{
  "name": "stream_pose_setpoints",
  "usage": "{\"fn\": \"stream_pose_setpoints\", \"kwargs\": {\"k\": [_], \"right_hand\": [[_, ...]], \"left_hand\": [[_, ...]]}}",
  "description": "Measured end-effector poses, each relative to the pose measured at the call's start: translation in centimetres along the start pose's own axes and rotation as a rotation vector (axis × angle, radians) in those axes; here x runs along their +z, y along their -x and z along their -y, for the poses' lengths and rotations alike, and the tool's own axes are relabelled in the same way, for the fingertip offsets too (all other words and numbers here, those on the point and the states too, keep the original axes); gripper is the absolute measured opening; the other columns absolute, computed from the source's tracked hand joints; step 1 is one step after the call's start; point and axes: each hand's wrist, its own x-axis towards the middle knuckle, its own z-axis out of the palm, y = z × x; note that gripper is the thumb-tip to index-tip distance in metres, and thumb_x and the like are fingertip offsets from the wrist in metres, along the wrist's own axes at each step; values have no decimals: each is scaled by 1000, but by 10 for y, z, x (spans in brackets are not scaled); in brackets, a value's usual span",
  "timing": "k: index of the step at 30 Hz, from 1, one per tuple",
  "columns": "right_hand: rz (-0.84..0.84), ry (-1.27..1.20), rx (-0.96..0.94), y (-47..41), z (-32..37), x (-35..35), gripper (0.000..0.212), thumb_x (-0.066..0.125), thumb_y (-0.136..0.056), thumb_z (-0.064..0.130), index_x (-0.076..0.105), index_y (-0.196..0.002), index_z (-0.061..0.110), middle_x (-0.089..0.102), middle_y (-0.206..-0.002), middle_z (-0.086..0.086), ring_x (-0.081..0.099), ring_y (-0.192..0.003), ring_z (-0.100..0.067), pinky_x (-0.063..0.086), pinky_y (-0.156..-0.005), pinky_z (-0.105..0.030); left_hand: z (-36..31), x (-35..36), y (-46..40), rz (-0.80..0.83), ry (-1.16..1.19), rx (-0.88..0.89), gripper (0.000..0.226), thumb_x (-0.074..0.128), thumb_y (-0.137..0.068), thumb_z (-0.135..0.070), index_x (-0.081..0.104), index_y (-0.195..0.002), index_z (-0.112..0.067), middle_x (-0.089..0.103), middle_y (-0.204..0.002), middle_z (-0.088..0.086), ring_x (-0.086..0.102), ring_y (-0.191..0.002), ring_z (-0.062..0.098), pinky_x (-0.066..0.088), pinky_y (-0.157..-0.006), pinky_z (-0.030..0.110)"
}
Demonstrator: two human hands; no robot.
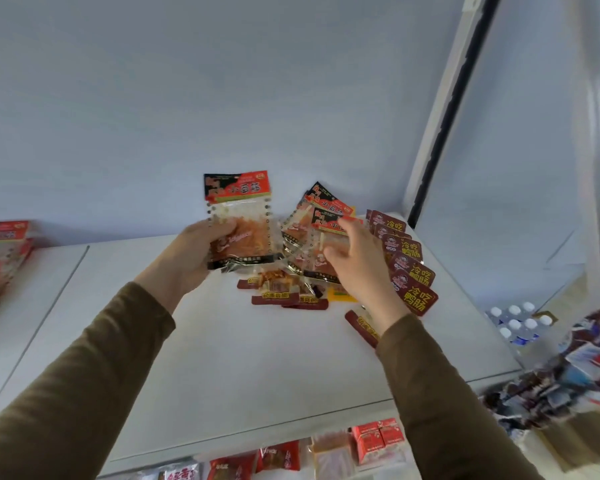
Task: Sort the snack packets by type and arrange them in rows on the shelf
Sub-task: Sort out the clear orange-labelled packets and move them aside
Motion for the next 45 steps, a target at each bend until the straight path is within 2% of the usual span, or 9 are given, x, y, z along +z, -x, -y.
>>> {"fn": "stream_pose_setpoints", "kwargs": {"k": [7,11,21,27,30,33,36,41,45], "right_hand": [[105,358,45,0,-25,23,66,45,-98,59,24,-153,29,16,-167,-12,15,-154,-37,15,-125,-54],[53,429,75,-6,-24,30,79,36,-94,73,23,-156,27,21,-166,-14,16,-154,-36,12,-125,-53],[-99,-72,85,-35,-20,30,47,51,-104,29,41,-150,27,32,-162,-2,16,-153,-29,12,-126,-48],[-191,-463,75,-32,0,45,44,45,-107,16,43,-149,27,56,-136,9,47,-130,-4,27,-122,-40],[-159,-544,52,-32,10,52,42,40,-108,19,44,-146,35,51,-122,31,46,-111,15,20,-124,-51],[-98,-596,13,-30,16,57,41,37,-109,23,44,-141,47,43,-127,39,44,-131,3,18,-125,-52],[-44,-661,9,-31,14,54,36,39,-109,24,52,-133,47,45,-121,49,44,-119,22,32,-121,-43],[-40,-778,28,-34,9,44,32,42,-109,34,53,-138,34,60,-131,27,52,-118,15,45,-94,-10],[-121,-828,145,-40,0,33,31,44,-108,27,56,-136,29,56,-133,18,51,-119,5,40,-97,-19]], "left_hand": [[-7,55,-57,13,-260,-122,28,73,-92,-33,76,-106,-9,79,-104,12,77,-75,21,61,-56,30],[-4,71,-77,75,-352,-205,34,74,-91,-36,75,-111,-8,79,-102,13,76,-82,29,61,-66,36],[6,75,-82,117,-284,-156,27,65,-98,-31,71,-114,-10,79,-104,10,77,-85,23,59,-68,33],[35,82,-69,-17,-112,-18,34,63,-101,-19,57,-132,-8,74,-118,14,74,-104,32,53,-102,56],[38,77,-65,-122,40,-76,63,74,-94,-21,40,-147,-16,68,-127,11,75,-102,29,62,-85,50],[36,63,-62,-56,147,-165,33,75,-92,-23,66,-120,-9,79,-107,10,79,-86,22,60,-57,33],[33,49,-60,12,166,-216,25,69,-95,-21,66,-116,-9,79,-96,8,78,-79,23,60,-55,34],[34,29,-53,18,242,-187,32,57,-102,-14,60,-132,-5,76,-110,13,77,-88,27,63,-63,37],[37,11,-43,63,361,-104,30,54,-102,-12,61,-131,-10,73,-121,14,76,-99,27,63,-75,38]]}}
